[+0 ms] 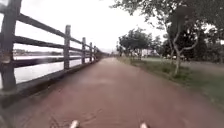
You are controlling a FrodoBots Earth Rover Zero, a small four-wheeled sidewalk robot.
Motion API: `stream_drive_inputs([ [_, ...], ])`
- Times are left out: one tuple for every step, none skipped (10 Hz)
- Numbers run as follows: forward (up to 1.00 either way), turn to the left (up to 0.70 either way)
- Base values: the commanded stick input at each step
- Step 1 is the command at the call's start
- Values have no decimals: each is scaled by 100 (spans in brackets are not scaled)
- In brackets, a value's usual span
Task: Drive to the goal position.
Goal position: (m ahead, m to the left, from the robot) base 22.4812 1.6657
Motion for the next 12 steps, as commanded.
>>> stream_drive_inputs([
  [70,-27],
  [70,-27],
  [70,0],
  [70,0],
  [70,0],
  [70,0],
  [70,0],
  [84,0],
  [85,0],
  [85,0],
  [93,0],
  [100,0],
])
